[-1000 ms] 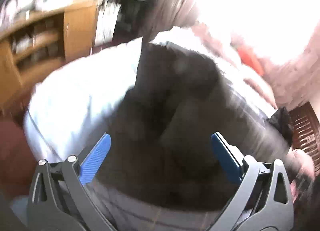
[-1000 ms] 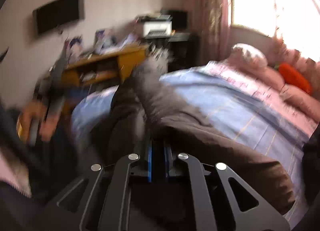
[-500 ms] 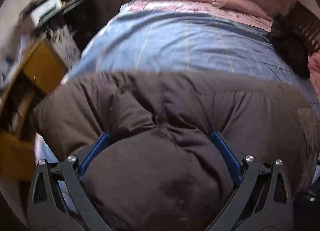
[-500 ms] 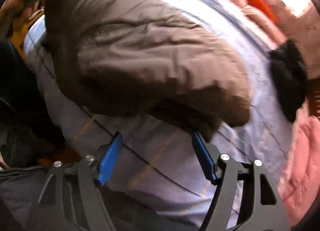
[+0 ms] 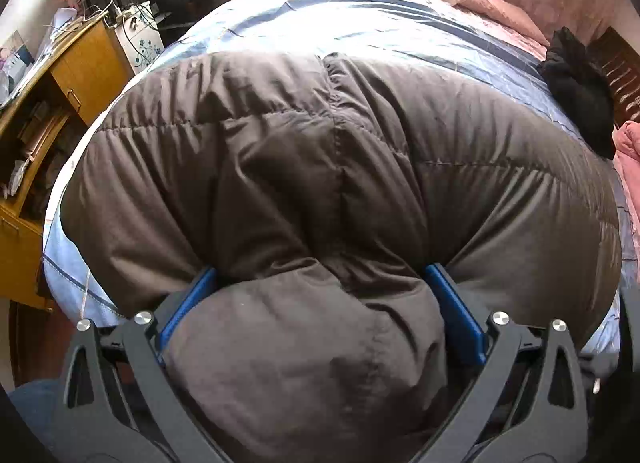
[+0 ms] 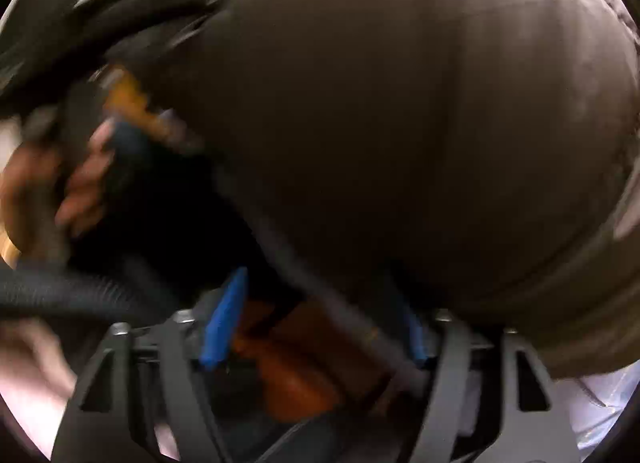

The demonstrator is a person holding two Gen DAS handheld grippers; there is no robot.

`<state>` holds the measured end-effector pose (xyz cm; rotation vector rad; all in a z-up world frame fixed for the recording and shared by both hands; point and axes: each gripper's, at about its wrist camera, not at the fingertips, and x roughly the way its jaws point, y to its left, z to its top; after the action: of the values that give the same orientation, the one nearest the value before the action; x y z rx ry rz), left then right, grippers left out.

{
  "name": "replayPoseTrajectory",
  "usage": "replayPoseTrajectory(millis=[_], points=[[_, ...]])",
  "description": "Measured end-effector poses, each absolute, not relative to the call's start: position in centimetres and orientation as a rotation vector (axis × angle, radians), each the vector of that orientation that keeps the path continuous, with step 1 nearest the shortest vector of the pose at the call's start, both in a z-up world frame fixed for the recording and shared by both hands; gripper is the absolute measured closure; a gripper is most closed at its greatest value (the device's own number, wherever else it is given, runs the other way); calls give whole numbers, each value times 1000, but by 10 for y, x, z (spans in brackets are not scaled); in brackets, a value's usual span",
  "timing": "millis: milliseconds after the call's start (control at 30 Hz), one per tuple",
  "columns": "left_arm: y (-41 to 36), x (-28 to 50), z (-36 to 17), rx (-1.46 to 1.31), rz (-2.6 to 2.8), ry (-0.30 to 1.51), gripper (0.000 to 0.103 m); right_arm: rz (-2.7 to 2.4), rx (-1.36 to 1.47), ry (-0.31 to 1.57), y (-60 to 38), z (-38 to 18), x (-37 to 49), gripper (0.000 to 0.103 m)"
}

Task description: Fold large clothes

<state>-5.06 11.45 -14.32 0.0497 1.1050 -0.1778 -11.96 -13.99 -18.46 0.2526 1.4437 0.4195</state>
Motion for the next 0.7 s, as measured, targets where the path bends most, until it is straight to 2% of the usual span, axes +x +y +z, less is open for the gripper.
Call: replayPoseTrajectory(millis=[33, 100, 367, 500, 567, 633, 667, 700], points=[[112, -50, -143, 55, -173, 1096, 2, 365, 304, 1429, -152, -188, -105, 77], [107, -46, -144, 53, -177, 1090, 2, 302, 291, 1381, -159, -189, -84, 82], [88, 12, -145, 5, -108, 1021, 2, 52, 47, 1023, -140, -177, -10, 81], [89, 25, -158, -44, -116, 1067, 2, 62, 24, 1027, -137, -184, -6, 80], [94, 20, -165, -68, -132, 1102, 2, 116, 64, 1128, -146, -177, -15, 77], [100, 11, -171, -84, -148, 1119, 2, 177, 146, 1173, -155, -166, -32, 69], [101, 8, -172, -89, -151, 1119, 2, 211, 192, 1168, -164, -156, -41, 62], [103, 5, -173, -98, -154, 1116, 2, 223, 230, 1142, -170, -144, -49, 49]])
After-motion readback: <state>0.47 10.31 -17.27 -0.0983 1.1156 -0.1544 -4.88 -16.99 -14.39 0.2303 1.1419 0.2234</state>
